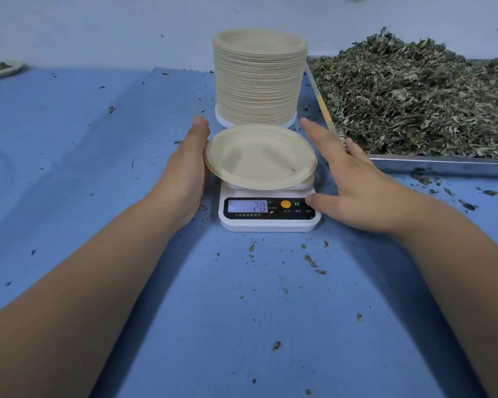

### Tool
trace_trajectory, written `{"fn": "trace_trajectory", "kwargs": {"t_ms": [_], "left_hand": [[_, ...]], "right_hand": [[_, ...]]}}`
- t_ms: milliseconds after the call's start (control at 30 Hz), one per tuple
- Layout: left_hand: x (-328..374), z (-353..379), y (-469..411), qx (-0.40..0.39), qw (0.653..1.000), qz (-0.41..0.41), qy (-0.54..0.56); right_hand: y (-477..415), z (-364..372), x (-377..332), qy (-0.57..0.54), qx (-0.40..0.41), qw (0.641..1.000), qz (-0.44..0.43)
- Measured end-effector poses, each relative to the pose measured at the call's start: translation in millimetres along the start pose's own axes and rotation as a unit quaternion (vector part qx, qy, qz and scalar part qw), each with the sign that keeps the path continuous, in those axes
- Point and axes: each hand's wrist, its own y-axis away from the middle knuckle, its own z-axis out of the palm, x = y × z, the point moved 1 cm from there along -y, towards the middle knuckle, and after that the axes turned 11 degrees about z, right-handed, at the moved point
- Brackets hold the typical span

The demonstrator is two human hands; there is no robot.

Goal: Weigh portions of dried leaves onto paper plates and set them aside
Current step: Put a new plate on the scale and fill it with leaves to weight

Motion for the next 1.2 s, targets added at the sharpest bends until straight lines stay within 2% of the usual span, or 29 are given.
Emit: {"fn": "trace_trajectory", "kwargs": {"t_ms": [267, 500, 800, 967, 1200], "left_hand": [[-6, 3, 0, -0.058, 0.998, 0.015, 0.003], [-9, 0, -6, -0.015, 1.000, 0.004, 0.009], [0, 5, 0, -0.033, 0.999, -0.010, 0.029], [4, -1, 5, -0.026, 1.000, -0.004, 0.013], [8, 0, 7, -0.002, 1.000, -0.024, 0.016]], "right_hand": [[0, 0, 0, -0.004, 0.005, 1.000, -0.007], [1, -1, -1, -0.006, 0.005, 1.000, -0.010], [1, -1, 0, 0.003, 0.011, 0.999, -0.052], [-5, -5, -1, 0.031, -0.017, 0.999, -0.026], [-2, -3, 4, 0.028, -0.012, 0.999, -0.031]]}}
